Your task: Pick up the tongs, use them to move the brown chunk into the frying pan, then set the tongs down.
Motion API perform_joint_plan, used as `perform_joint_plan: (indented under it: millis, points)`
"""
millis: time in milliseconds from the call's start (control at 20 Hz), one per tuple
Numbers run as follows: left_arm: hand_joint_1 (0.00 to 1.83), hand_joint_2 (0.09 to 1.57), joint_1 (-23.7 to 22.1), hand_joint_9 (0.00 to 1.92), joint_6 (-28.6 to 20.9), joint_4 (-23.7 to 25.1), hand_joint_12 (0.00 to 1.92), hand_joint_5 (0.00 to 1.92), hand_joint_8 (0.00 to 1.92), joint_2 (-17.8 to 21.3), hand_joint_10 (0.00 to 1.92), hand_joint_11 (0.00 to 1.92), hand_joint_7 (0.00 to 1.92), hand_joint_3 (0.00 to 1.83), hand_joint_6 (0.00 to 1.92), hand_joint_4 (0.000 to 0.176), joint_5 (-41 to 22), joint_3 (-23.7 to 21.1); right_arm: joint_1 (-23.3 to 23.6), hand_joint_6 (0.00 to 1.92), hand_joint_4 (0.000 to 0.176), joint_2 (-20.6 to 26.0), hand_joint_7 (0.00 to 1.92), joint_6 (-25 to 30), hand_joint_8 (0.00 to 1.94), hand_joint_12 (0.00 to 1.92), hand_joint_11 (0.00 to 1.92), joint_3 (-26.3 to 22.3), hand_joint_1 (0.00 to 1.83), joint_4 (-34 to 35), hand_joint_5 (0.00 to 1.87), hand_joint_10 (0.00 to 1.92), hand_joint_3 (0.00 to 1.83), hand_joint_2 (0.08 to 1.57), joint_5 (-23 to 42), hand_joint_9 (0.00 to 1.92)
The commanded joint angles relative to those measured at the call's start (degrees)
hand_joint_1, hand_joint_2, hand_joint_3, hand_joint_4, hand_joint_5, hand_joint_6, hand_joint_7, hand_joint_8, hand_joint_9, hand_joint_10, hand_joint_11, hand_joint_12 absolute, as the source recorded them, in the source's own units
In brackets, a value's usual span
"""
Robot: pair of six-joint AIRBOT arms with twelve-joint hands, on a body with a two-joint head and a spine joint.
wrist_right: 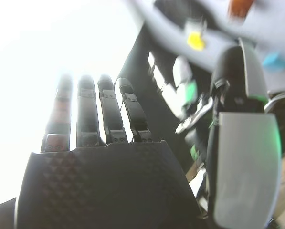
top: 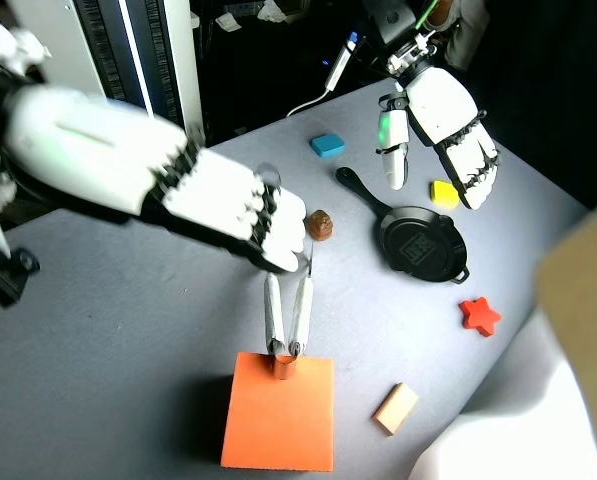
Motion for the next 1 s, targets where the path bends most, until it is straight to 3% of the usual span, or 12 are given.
perform_joint_plan:
  millis: [0, 100, 200, 300, 400, 600, 750, 950]
  points:
    - [0.02, 1.25, 0.3, 0.17, -1.5, 3.0, 0.60, 0.09, 0.00, 0.1, 0.00, 0.00, 0.16, 0.00, 0.00, 0.012, -4.9, 0.0, 1.1, 0.00, 0.000, 0.2, 0.00, 3.3, 0.00, 0.02, 0.00, 0.6, 1.13, -2.5, 0.00, 0.00, 0.00, 0.85, 5.7, 0.00]
    - [0.01, 1.25, 1.1, 0.15, -3.9, 3.2, 0.57, 0.09, 0.00, -0.3, 0.00, 0.00, 0.14, 0.00, 0.00, 0.016, -6.2, -0.2, 1.9, 0.00, 0.000, -0.4, 0.00, 14.4, 0.00, 0.00, 0.00, 1.7, 1.16, -13.6, 0.00, 0.00, 0.00, 0.84, 8.4, 0.00]
    - [0.01, 1.25, 1.9, 0.14, -4.4, 4.8, 0.52, 0.07, 0.00, -0.5, 0.00, 0.00, 0.13, 0.00, 0.00, 0.012, -6.7, -0.7, 3.8, 0.00, 0.000, -1.1, 0.00, 29.1, 0.00, 0.00, 0.00, 2.5, 1.13, -25.1, 0.00, 0.00, 0.00, 0.85, 8.5, 0.00]
    - [0.04, 1.25, 3.3, 0.16, -6.5, 7.3, 0.62, 0.07, 0.01, -1.4, 0.01, 0.00, 0.15, 0.00, 0.01, 0.003, -7.1, -0.7, 5.9, 0.00, 0.000, -2.2, 0.00, 45.6, 0.00, 0.00, 0.00, 3.2, 1.12, -36.9, 0.00, 0.00, 0.00, 0.86, 6.0, 0.00]
    - [0.06, 1.25, 4.1, 0.19, -7.8, 8.4, 0.66, 0.09, 0.01, -2.3, 0.01, 0.00, 0.17, 0.00, 0.01, 0.002, -8.8, -0.7, 7.8, 0.00, 0.000, -3.7, 0.00, 57.5, 0.00, 0.00, 0.00, 3.2, 1.11, -48.7, 0.00, 0.00, 0.00, 0.85, 1.4, 0.00]
    - [0.04, 1.25, 5.5, 0.15, -9.9, 9.4, 0.57, 0.06, 0.00, -3.1, 0.00, 0.00, 0.14, 0.00, 0.00, 0.005, -8.9, -0.9, 7.3, 0.00, 0.000, -6.6, 0.00, 58.4, 0.00, 0.00, 0.00, 3.3, 1.11, -51.5, 0.00, 0.00, 0.00, 0.86, -3.7, 0.00]
    - [0.02, 1.25, 7.0, 0.16, -11.6, 9.5, 0.59, 0.08, 0.00, -3.2, 0.00, 0.00, 0.14, 0.00, 0.01, 0.002, -8.9, -1.5, 4.4, 0.00, 0.000, -9.3, 0.00, 54.0, 0.00, 0.00, 0.00, 3.3, 1.12, -51.5, 0.00, 0.00, 0.00, 0.86, -7.7, 0.00]
    - [0.02, 1.26, 7.3, 0.16, -12.1, 10.1, 0.59, 0.08, 0.00, -3.2, 0.00, 0.00, 0.15, 0.00, 0.00, 0.012, -8.9, -1.4, 2.8, 0.00, 0.000, -12.3, 0.00, 49.2, 0.00, 0.00, 0.00, 3.2, 1.14, -51.5, 0.00, 0.00, 0.00, 0.86, -14.6, 0.00]
